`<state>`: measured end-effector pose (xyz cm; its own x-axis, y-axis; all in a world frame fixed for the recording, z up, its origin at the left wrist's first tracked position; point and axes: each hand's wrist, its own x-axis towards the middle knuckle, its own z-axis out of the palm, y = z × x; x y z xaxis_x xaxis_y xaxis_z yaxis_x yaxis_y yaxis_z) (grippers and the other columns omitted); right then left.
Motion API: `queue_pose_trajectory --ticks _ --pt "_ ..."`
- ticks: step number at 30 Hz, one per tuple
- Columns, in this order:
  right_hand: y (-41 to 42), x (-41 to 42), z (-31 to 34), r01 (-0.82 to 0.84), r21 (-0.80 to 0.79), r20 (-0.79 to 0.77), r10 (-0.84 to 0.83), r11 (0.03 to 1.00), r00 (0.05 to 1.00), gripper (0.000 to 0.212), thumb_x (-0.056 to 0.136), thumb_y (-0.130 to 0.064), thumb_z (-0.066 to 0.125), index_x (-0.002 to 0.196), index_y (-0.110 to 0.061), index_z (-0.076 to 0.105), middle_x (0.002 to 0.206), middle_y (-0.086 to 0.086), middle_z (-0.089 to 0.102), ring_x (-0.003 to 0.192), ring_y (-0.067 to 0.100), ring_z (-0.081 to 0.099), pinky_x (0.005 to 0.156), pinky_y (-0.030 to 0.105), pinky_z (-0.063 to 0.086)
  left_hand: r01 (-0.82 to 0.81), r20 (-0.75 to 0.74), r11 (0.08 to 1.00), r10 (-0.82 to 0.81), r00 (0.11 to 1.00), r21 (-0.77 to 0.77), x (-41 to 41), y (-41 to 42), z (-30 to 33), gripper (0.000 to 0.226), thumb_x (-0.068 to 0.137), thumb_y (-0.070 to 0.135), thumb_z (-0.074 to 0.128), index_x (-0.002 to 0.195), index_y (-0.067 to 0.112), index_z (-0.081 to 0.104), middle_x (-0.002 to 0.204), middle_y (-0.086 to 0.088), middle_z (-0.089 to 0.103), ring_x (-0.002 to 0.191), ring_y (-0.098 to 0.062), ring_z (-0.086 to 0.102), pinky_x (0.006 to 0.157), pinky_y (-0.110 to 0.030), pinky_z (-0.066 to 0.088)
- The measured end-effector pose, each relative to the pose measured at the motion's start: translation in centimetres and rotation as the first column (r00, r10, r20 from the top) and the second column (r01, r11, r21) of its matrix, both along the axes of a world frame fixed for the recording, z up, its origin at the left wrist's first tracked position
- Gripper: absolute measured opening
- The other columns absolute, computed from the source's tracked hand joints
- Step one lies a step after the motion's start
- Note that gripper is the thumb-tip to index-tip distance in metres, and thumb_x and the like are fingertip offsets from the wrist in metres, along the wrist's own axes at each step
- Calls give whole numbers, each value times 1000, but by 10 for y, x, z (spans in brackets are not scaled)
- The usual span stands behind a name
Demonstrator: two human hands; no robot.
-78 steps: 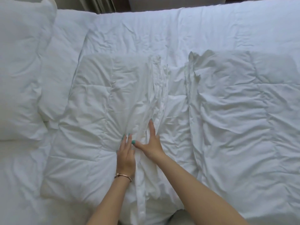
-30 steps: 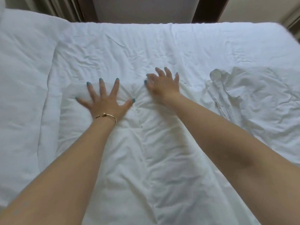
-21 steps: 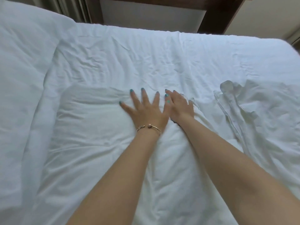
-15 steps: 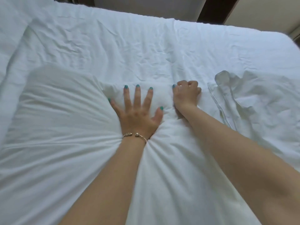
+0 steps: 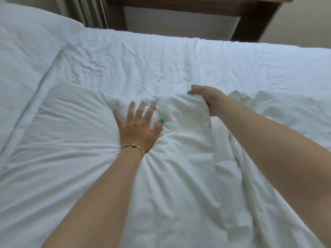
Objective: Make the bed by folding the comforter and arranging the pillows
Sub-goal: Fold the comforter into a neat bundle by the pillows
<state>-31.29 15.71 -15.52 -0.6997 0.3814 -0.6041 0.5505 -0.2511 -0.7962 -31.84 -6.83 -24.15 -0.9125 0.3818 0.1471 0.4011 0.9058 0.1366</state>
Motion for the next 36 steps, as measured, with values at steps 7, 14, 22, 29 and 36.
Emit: queue_pose_trajectory --ticks 7,14,22,29,36 --pt "25 9 -17 235 373 -254 -145 897 956 23 86 -13 57 99 -23 73 79 -6 66 69 12 60 68 24 50 -68 34 958 61 998 279 11 59 53 56 91 54 25 145 42 32 152 9 35 147 -20 13 110 -65 -2" --pt "49 25 -26 87 331 -303 19 940 953 22 89 -6 53 86 -17 72 80 6 65 69 17 60 76 31 59 -138 46 982 133 990 127 21 45 15 65 86 73 20 146 55 1 162 7 3 148 -18 -10 105 -71 -8" --pt "55 25 -44 -216 489 -147 324 845 934 25 84 6 50 103 4 67 74 11 54 70 16 50 77 30 45 -187 52 976 182 982 111 21 48 1 71 82 72 13 149 49 13 161 2 14 149 -18 -2 107 -69 -7" --pt "45 11 -48 -156 583 -151 295 797 943 15 87 -2 61 89 -17 59 95 7 59 81 14 55 67 24 43 -202 49 974 197 979 107 20 48 -6 73 81 71 6 149 47 13 160 2 17 149 -18 0 108 -68 -5" --pt "51 13 -29 -275 370 -267 385 887 883 12 95 -2 55 96 -13 53 74 10 69 62 22 69 61 33 60 -188 4 971 190 982 146 21 48 -10 71 83 69 12 149 44 21 159 0 23 149 -21 7 108 -68 -5"
